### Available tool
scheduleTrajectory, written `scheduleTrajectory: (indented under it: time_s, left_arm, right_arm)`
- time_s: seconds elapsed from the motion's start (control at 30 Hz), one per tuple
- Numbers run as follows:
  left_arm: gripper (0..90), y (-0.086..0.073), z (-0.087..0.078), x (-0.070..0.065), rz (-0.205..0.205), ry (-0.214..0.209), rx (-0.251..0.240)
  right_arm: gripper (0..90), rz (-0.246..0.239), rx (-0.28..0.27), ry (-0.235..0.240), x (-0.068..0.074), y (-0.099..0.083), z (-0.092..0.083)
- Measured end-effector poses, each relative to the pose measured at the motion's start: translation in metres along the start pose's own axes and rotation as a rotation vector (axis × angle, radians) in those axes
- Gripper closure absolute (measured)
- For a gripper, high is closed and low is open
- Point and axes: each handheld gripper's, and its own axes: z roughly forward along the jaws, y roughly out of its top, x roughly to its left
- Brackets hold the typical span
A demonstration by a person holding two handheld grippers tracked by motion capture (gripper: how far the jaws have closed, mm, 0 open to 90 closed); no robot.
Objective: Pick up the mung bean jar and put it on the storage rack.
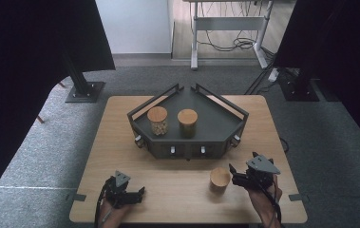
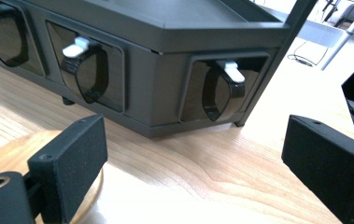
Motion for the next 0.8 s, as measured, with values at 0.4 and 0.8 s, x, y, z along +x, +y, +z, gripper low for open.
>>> scheduleTrajectory:
  time_s: [0.4,0.8]
  left_arm:
    - [2.6,0.0,0.0,0.0,0.0,0.0,0.0]
    - [2.6,0.0,0.0,0.0,0.0,0.0,0.0]
  right_arm:
    - [6.5,0.021,0.031,-0.033,-0.003,-0.019,0.002]
    - [6.5,0.048,0.058,-0.052,-0.005,-0.035,0.007]
